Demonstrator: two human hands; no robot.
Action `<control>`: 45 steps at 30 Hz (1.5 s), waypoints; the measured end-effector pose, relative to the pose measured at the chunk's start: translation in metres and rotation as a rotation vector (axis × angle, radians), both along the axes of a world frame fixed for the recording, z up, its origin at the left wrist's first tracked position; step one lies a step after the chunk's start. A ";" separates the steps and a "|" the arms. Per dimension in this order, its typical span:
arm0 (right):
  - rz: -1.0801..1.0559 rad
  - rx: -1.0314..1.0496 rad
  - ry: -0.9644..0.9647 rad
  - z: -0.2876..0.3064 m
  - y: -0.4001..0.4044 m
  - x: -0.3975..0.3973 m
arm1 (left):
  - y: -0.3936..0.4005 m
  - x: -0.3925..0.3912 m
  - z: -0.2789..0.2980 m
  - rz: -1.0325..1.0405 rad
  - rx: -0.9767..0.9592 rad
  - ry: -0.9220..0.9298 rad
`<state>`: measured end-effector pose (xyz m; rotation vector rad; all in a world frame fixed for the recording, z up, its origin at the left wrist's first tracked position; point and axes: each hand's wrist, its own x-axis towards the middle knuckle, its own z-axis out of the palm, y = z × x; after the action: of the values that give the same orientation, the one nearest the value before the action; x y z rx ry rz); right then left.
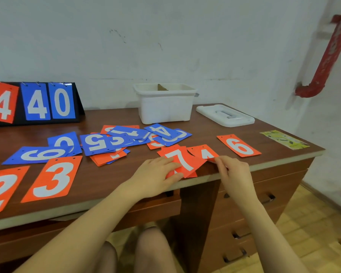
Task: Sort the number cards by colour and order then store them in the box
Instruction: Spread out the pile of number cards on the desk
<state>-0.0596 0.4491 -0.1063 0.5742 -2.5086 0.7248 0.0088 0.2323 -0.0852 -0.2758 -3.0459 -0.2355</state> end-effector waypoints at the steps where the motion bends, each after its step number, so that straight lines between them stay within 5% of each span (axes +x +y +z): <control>1: -0.057 -0.070 0.024 0.000 -0.002 -0.001 | 0.005 -0.004 0.001 -0.002 0.008 -0.008; 6: -0.109 -0.320 0.349 0.014 -0.023 0.003 | 0.014 -0.020 0.001 0.012 0.103 -0.066; 10: 0.197 -0.186 0.533 0.017 -0.064 0.018 | -0.002 -0.001 0.013 0.277 0.849 0.193; 12: 0.405 -0.142 0.454 0.014 -0.091 0.029 | -0.019 0.016 0.019 0.381 0.967 0.351; 19: 0.896 0.037 0.029 0.014 -0.160 0.065 | -0.094 0.068 0.001 0.585 0.386 0.283; 22: 0.813 0.078 0.029 0.014 -0.174 0.061 | -0.115 0.081 -0.002 0.599 0.100 0.153; 28: 0.613 0.419 -0.109 0.013 -0.192 0.048 | -0.142 0.086 0.002 0.560 0.018 0.055; 33: 0.639 0.223 -0.194 0.019 -0.200 0.035 | -0.144 0.081 0.006 0.482 0.021 0.174; 36: 0.482 0.055 -0.258 0.029 -0.205 0.004 | -0.146 0.056 0.019 0.455 0.039 0.222; 45: 0.126 0.189 -0.356 0.031 -0.244 -0.096 | -0.165 -0.047 0.019 0.384 -0.004 0.081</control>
<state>-0.1555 0.2053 -0.0757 0.7290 -2.9149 0.6895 -0.0386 0.0676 -0.0660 0.2915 -2.9394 -0.1861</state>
